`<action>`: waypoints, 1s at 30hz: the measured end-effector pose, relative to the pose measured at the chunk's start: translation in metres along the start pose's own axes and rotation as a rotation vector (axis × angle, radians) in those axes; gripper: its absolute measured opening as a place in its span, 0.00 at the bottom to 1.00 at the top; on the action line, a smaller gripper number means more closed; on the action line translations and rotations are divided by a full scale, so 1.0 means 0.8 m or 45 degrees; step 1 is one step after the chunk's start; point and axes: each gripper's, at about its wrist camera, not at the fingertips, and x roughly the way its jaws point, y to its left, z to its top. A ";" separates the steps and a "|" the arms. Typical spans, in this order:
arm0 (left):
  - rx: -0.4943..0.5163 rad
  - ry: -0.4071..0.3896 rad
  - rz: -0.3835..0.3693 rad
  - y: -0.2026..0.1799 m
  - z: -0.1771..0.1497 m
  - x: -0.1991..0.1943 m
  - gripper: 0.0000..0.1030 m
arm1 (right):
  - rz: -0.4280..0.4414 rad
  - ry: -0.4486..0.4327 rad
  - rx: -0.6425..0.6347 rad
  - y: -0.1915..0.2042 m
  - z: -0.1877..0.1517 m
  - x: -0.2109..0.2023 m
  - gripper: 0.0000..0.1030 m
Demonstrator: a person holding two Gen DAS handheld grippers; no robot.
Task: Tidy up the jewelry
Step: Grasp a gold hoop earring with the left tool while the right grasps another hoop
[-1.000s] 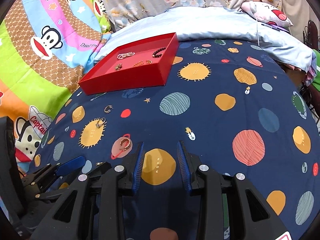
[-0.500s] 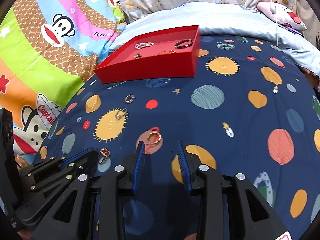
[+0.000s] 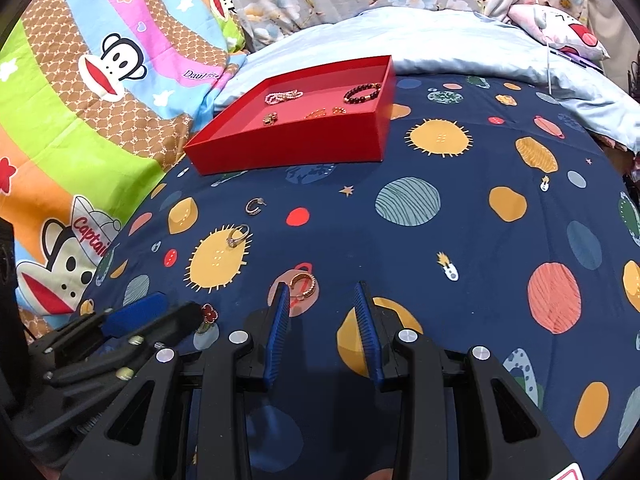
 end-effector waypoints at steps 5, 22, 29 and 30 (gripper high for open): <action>0.007 0.044 0.039 -0.008 -0.003 0.022 0.23 | 0.004 0.000 0.001 -0.002 0.000 0.000 0.32; -0.044 0.017 0.040 0.021 0.006 0.003 0.07 | 0.034 0.040 -0.038 0.022 0.004 0.029 0.32; -0.066 0.015 0.050 0.036 0.004 -0.001 0.07 | 0.030 0.026 -0.036 0.021 0.007 0.025 0.32; -0.067 0.014 0.049 0.037 0.003 -0.002 0.07 | 0.030 0.024 -0.035 0.021 0.007 0.024 0.32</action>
